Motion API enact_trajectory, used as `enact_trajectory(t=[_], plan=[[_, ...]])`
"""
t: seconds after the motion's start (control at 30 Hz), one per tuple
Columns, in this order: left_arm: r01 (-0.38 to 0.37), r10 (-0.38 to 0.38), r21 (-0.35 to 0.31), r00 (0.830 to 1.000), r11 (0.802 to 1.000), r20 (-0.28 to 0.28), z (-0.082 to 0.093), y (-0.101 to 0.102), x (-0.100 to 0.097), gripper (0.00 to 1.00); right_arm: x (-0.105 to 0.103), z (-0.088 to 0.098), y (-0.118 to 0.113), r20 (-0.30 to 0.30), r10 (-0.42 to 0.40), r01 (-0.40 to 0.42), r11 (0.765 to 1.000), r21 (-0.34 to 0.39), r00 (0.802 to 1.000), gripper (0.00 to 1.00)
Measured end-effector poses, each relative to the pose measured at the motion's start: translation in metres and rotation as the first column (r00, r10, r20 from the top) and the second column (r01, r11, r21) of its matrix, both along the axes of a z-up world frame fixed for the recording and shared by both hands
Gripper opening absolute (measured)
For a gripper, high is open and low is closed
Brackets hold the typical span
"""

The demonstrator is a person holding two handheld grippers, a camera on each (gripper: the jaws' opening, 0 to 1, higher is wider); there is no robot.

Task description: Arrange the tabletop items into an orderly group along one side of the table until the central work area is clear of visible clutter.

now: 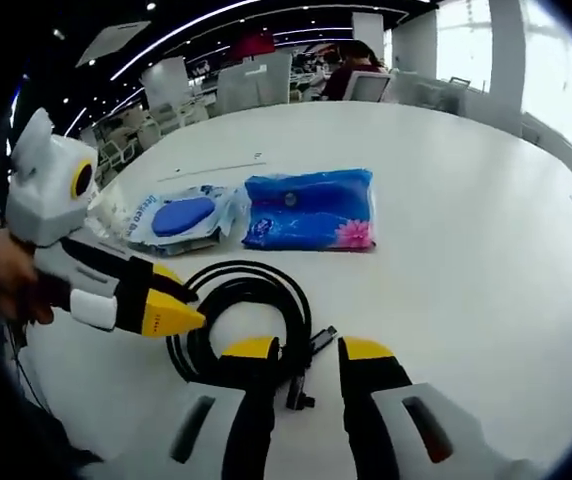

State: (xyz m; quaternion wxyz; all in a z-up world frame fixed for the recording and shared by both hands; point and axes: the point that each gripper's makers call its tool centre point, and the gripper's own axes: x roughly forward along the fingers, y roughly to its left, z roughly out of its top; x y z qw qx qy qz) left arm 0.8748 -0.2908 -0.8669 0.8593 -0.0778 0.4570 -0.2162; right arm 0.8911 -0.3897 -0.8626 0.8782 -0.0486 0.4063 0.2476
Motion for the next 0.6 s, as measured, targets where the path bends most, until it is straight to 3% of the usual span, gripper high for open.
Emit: enact_trajectory(t=[0.3,0.4,0.6], plan=[[-0.004,0.004,0.006,1.0,1.0,0.002,-0.002,-0.001,0.0,0.15,-0.007,-0.013,0.005,-0.056,-0.031,0.032,0.999,0.026,0.998,0.19],[0.001,-0.001,0.012,1.0,1.0,0.007,-0.003,0.0,0.0,0.11,-0.007,-0.016,0.003,-0.096,-0.091,0.096,0.994,0.051,0.991,0.12],[-0.037,0.037,-0.028,0.999,0.999,-0.001,0.0,0.0,-0.001,0.05,-0.009,-0.012,0.002,-0.089,-0.086,0.09,0.995,0.047,0.992,0.08]])
